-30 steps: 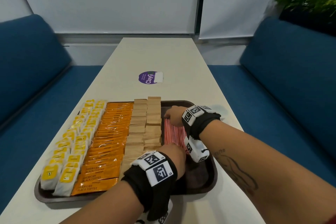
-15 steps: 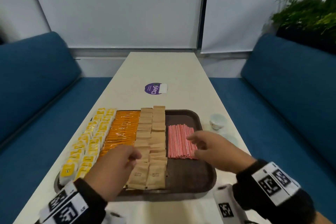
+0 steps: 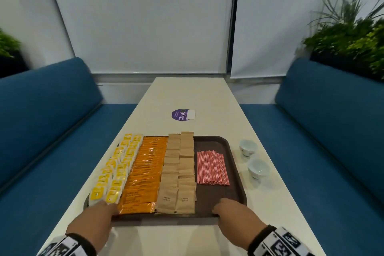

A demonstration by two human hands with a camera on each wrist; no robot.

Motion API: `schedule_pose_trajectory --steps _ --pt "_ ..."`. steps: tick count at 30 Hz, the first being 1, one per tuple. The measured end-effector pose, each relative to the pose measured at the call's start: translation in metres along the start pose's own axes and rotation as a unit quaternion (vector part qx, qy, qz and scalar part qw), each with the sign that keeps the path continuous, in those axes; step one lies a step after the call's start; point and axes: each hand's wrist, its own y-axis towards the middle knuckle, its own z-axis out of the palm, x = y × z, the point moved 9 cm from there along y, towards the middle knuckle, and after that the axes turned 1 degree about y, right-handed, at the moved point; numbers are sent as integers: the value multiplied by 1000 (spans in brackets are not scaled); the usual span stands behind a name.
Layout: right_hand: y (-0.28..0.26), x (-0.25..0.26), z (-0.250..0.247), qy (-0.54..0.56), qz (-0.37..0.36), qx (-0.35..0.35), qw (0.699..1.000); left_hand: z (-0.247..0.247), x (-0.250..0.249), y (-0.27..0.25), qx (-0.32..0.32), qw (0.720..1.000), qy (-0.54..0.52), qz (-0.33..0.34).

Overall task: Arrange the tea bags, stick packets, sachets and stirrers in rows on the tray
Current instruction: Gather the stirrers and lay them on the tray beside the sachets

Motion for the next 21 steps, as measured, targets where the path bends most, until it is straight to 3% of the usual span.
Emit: schedule_pose_trajectory --steps 7,13,21 --pt "-9 2 -17 -8 40 -18 999 3 1 11 -5 999 31 -32" --pt "8 4 -20 -52 55 6 997 5 0 30 15 997 66 -37" --pt "31 -11 -40 -29 84 -27 996 6 0 79 24 995 68 -66"
